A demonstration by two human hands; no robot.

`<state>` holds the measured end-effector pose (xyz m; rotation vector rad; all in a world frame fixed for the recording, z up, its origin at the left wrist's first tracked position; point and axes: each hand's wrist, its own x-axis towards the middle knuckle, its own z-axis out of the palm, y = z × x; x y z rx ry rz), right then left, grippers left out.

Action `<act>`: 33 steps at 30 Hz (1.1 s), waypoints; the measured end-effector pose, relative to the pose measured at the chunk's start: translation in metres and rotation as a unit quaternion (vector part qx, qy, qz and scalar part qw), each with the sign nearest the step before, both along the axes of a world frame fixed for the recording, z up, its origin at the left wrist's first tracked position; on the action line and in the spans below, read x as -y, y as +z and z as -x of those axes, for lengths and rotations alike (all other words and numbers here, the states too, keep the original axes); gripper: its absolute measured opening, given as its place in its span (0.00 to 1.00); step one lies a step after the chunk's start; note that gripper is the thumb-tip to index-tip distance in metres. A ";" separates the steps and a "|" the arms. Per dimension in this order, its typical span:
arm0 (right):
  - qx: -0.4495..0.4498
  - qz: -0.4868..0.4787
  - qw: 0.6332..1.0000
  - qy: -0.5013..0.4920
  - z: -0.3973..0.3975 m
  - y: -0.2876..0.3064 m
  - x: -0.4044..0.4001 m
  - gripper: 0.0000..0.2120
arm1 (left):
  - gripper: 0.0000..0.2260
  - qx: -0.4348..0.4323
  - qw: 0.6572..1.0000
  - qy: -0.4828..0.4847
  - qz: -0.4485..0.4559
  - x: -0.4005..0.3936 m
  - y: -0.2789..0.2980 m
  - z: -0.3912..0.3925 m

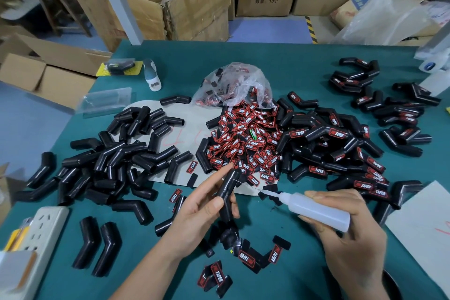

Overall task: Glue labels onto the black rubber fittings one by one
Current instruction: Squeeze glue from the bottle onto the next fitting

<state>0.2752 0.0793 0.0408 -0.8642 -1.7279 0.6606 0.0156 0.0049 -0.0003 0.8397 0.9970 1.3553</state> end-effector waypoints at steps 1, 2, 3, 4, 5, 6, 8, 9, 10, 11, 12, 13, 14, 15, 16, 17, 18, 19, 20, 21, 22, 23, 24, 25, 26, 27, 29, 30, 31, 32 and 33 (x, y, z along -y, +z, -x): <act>0.001 -0.002 1.000 0.000 0.000 -0.001 0.000 0.12 | 0.29 0.000 1.000 0.001 0.000 0.000 0.000 0.000; 0.000 -0.003 1.000 -0.001 0.000 -0.001 0.000 0.12 | 0.29 0.000 1.000 0.001 0.000 0.000 0.000 0.000; -0.002 -0.002 1.000 -0.003 0.000 -0.002 0.000 0.12 | 0.29 -0.001 1.000 0.001 -0.001 0.000 0.000 0.000; -0.004 -0.002 1.000 -0.004 0.000 -0.002 0.000 0.12 | 0.29 -0.002 1.000 0.000 -0.002 0.000 0.000 0.000; -0.005 -0.003 1.000 -0.005 -0.001 -0.003 0.000 0.12 | 0.29 -0.002 1.000 -0.001 -0.002 0.001 0.000 0.000; -0.005 -0.004 1.000 -0.005 -0.001 -0.003 0.000 0.12 | 0.29 -0.002 1.000 -0.002 -0.002 0.001 0.000 0.000; -0.002 -0.007 1.000 -0.003 -0.001 -0.003 0.000 0.13 | 0.29 -0.004 1.000 -0.002 -0.002 0.001 0.000 0.000; -0.001 -0.008 1.000 -0.001 -0.001 -0.003 0.000 0.13 | 0.29 -0.004 1.000 -0.002 -0.002 0.001 0.000 0.000; -0.001 -0.008 1.000 0.000 -0.001 -0.003 0.000 0.13 | 0.29 -0.004 1.000 -0.001 -0.001 0.000 0.000 0.000; -0.001 -0.009 1.000 0.002 -0.001 -0.003 0.000 0.13 | 0.29 -0.003 1.000 -0.001 -0.001 0.000 0.000 0.000; -0.002 -0.009 1.000 0.002 -0.001 -0.003 0.000 0.13 | 0.29 -0.004 1.000 -0.001 -0.001 0.000 0.000 0.000; -0.003 -0.008 1.000 0.001 -0.001 -0.003 0.000 0.13 | 0.29 -0.005 1.000 -0.001 -0.001 0.000 -0.001 0.000; -0.006 -0.007 1.000 0.000 -0.001 -0.003 0.000 0.13 | 0.29 -0.006 1.000 -0.001 -0.001 0.000 -0.001 0.000; -0.008 -0.006 1.000 -0.001 -0.001 -0.004 0.000 0.13 | 0.29 -0.007 1.000 -0.001 -0.003 0.000 -0.001 0.000; -0.009 -0.005 1.000 -0.002 -0.001 -0.004 0.000 0.13 | 0.29 -0.007 1.000 -0.001 -0.003 0.000 -0.001 0.000; -0.010 -0.005 1.000 -0.002 -0.001 -0.004 0.000 0.12 | 0.29 -0.008 1.000 -0.002 -0.004 0.000 -0.001 0.000; -0.010 -0.004 1.000 -0.003 -0.001 -0.004 0.000 0.12 | 0.29 -0.007 1.000 -0.002 -0.004 0.000 -0.001 0.000; -0.009 -0.004 1.000 -0.003 -0.001 -0.004 0.000 0.12 | 0.29 -0.007 1.000 -0.002 -0.005 0.000 -0.002 0.000; -0.008 -0.005 1.000 -0.001 -0.001 -0.004 0.000 0.12 | 0.29 -0.007 1.000 -0.003 -0.005 0.000 -0.002 0.000; -0.008 -0.004 1.000 0.001 -0.001 -0.003 0.000 0.12 | 0.29 -0.006 1.000 -0.003 -0.005 0.000 -0.002 0.000; -0.009 -0.002 1.000 0.002 -0.002 -0.004 0.001 0.12 | 0.29 -0.005 1.000 -0.002 -0.004 0.000 -0.002 0.000; -0.011 0.002 1.000 0.002 -0.002 -0.004 0.001 0.12 | 0.29 -0.004 1.000 -0.002 -0.004 0.000 -0.003 0.000; -0.014 0.006 1.000 0.001 -0.002 -0.004 0.001 0.12 | 0.29 -0.004 1.000 -0.002 -0.003 0.000 -0.003 0.000; -0.015 0.008 1.000 -0.001 -0.003 -0.004 0.001 0.12 | 0.30 -0.005 1.000 -0.002 -0.003 0.000 -0.004 0.000; -0.014 0.010 1.000 -0.004 -0.003 -0.004 0.001 0.13 | 0.30 -0.006 1.000 -0.002 -0.003 0.000 -0.004 0.001; -0.013 0.012 1.000 -0.007 -0.003 -0.005 0.001 0.13 | 0.30 -0.006 1.000 -0.003 -0.003 0.000 -0.005 0.001; -0.012 0.016 1.000 -0.003 -0.003 -0.004 0.001 0.13 | 0.30 -0.006 1.000 -0.004 -0.003 0.000 -0.005 0.002; -0.011 0.017 1.000 0.002 -0.003 -0.004 0.001 0.12 | 0.30 -0.005 1.000 -0.005 -0.003 0.000 -0.006 0.002; -0.010 0.019 1.000 0.005 -0.003 -0.004 0.001 0.11 | 0.30 -0.005 1.000 -0.005 -0.004 0.001 -0.006 0.002; -0.009 0.020 1.000 0.006 -0.003 -0.004 0.001 0.12 | 0.30 -0.005 1.000 -0.005 -0.005 0.001 -0.005 0.002; -0.010 0.021 1.000 0.005 -0.003 -0.004 0.001 0.12 | 0.30 -0.005 1.000 -0.005 -0.006 0.001 -0.005 0.002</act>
